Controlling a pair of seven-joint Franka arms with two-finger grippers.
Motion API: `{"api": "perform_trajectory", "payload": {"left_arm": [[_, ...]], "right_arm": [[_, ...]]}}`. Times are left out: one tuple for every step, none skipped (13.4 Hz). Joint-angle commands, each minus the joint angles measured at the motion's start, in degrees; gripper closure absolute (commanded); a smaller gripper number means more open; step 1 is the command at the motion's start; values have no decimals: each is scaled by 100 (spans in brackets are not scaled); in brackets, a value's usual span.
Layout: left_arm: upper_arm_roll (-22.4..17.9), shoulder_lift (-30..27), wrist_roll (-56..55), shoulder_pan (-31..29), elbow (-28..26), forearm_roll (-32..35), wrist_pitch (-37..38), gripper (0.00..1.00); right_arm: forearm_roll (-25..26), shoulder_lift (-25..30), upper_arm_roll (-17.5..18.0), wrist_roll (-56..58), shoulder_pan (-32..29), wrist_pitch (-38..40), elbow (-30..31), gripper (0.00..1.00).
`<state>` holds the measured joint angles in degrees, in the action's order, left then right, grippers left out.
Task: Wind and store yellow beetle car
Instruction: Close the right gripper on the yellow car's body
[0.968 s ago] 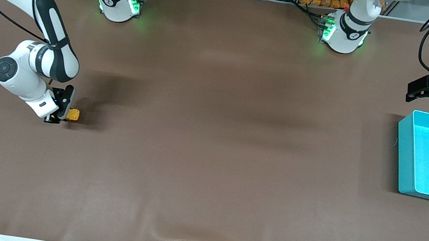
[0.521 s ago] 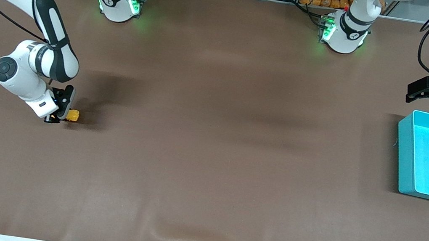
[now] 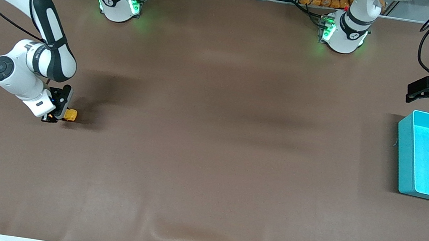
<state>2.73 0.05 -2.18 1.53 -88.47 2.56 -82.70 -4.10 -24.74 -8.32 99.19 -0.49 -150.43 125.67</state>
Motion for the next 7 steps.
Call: {"api": "perform_trajectory", "payload": {"left_arm": [[17,-67,-72,-21,-21,-19,-19,0],[17,-67,-72,-21,-30,-19,-19,0],[17,-75,-72,-21,-30,-19,-19,0],[17,-75,-72,-21,-30,-19,-19,0],[17,-75,-80,-21,-30,-19,-19,0],[17,-67,-80,-21,-30,-19,-19,0],[17,-75,-80,-21,-30,-19,-19,0]], "right_arm": [[-82,-224,14,372,-188,-57,-69,61],[-82,-224,14,442,-258,-57,-86,61],[-82,-233,14,487,-294,-57,-87,61],[-82,-242,14,522,-338,-48,-104,61],[-82,-268,14,600,-399,-48,-122,61],[-82,-294,14,653,-460,-39,-183,61],[-82,-356,14,732,-522,-22,-244,61]]}}
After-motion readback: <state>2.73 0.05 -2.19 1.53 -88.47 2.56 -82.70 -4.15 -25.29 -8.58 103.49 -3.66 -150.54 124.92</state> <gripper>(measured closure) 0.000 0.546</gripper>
